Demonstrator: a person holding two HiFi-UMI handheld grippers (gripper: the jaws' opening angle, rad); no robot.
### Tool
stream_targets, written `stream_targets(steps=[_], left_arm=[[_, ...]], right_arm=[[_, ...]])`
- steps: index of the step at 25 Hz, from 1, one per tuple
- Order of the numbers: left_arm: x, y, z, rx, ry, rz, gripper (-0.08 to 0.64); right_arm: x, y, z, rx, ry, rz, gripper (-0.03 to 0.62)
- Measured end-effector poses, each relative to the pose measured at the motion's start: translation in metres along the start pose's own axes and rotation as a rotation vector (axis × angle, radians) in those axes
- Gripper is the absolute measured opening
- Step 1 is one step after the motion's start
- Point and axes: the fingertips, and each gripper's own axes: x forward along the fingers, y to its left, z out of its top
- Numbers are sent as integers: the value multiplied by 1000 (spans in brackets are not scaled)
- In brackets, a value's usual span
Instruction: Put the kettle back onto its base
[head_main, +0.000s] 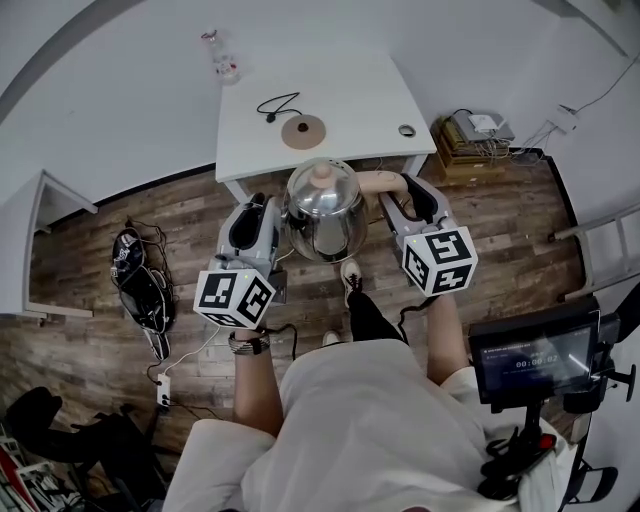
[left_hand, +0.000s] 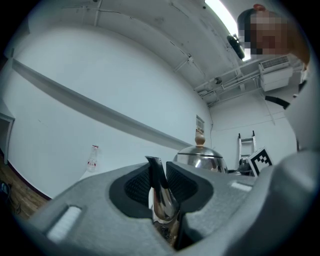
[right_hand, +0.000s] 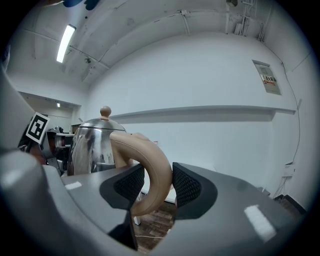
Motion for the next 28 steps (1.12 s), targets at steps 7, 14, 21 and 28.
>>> stream_targets(steps=[7, 14, 21, 28], left_arm=[[86, 51, -8, 3, 13, 44, 87], [141, 79, -15, -2, 35, 60, 89], [181, 114, -26, -18, 64, 98, 88], [217, 145, -35, -33, 77, 140, 89]], right_arm=[[94, -45, 6, -6, 2, 36, 178], [151, -76, 8, 8, 13, 42, 179], [206, -92, 3, 8, 41, 70, 179], [256, -107, 4, -11, 64, 103, 179]])
